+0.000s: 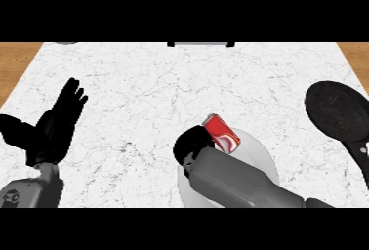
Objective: Pick the squash from the plate and place it in the pan
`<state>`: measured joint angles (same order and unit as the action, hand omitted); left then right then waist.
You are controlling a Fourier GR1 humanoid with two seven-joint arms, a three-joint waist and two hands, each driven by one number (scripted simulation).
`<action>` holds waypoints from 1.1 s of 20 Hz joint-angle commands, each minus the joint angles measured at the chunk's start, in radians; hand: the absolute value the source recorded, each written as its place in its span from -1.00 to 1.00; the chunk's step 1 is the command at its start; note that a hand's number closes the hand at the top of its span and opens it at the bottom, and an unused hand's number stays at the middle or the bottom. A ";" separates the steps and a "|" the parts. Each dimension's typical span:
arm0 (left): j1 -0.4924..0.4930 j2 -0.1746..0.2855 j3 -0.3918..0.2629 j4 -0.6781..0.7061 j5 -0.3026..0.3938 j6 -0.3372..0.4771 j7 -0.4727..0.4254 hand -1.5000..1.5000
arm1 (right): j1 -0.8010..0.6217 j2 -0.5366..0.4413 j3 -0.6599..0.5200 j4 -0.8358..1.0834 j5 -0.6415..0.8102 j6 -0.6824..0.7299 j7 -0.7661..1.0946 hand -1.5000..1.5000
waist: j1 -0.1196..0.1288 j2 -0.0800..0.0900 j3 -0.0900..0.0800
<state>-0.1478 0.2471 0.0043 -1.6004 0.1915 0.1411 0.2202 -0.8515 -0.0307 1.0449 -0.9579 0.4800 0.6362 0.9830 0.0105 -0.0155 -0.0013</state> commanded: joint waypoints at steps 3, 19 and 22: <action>0.029 0.004 0.020 -0.007 0.003 0.004 -0.010 0.00 | 0.062 -0.150 -0.157 -0.148 0.056 -0.340 -0.074 1.00 | -0.049 0.004 0.005; 0.020 0.001 0.036 0.034 -0.006 -0.018 -0.041 0.00 | 0.222 -0.623 -0.388 -0.895 0.327 -0.576 -0.006 1.00 | -0.036 0.009 0.001; 0.005 0.016 0.064 0.052 0.022 -0.049 -0.040 0.00 | 0.275 -0.700 -0.521 -0.950 0.269 -0.566 -0.051 1.00 | -0.029 0.012 0.001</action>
<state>-0.1232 0.2601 0.0516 -1.5799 0.1995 0.1188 0.2011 -0.6263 -0.6431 0.6469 -1.8018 0.7832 0.0445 0.9438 -0.0301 -0.0090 -0.0001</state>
